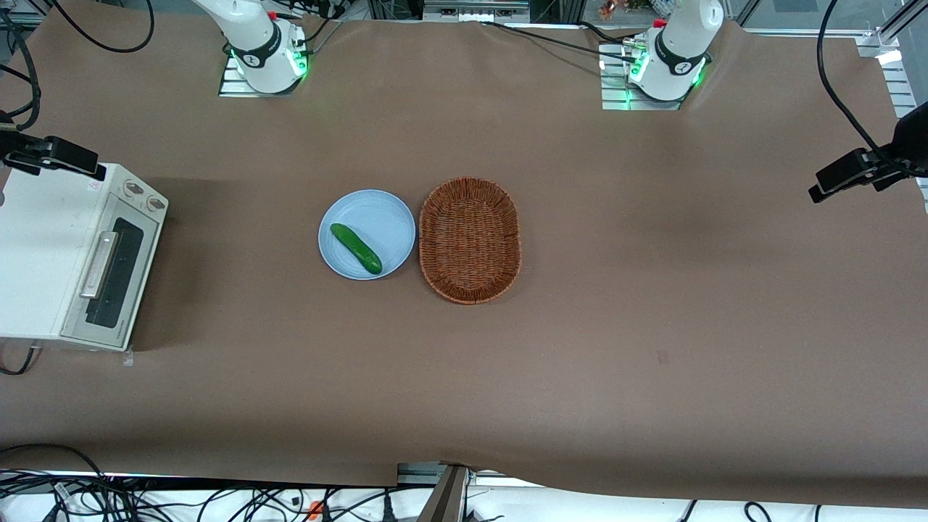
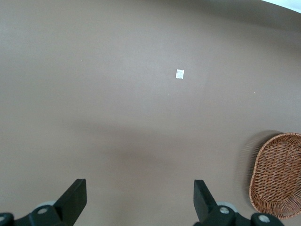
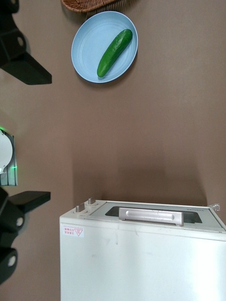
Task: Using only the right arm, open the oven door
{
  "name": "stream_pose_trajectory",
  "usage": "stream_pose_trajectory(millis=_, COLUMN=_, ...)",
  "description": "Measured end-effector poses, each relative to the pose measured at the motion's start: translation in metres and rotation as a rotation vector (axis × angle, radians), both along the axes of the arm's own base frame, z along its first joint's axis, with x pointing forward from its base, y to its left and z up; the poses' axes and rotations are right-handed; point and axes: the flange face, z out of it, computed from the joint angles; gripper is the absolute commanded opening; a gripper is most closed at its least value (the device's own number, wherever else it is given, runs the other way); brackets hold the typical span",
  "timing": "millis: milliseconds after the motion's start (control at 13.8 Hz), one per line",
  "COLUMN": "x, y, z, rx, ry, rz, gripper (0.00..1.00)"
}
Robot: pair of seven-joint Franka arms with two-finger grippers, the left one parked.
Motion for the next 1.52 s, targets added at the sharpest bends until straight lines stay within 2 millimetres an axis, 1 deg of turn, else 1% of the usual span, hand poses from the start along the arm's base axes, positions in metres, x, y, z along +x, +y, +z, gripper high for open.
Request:
stream_pose_trajectory(millis=1158, x=-0.003, y=0.001, z=-0.006, rx=0.004, ry=0.038, rz=0.012, gripper=1.00)
stream_pose_trajectory(millis=1303, x=-0.004, y=0.002, z=-0.011, rx=0.008, ry=0.057, rz=0.027, gripper=0.99)
stream_pose_trajectory(millis=1375, x=-0.004, y=0.002, z=-0.017, rx=0.012, ry=0.085, rz=0.043, gripper=0.91)
stream_pose_trajectory(millis=1520, x=-0.001, y=0.003, z=-0.036, rx=0.020, ry=0.142, rz=0.077, gripper=0.61)
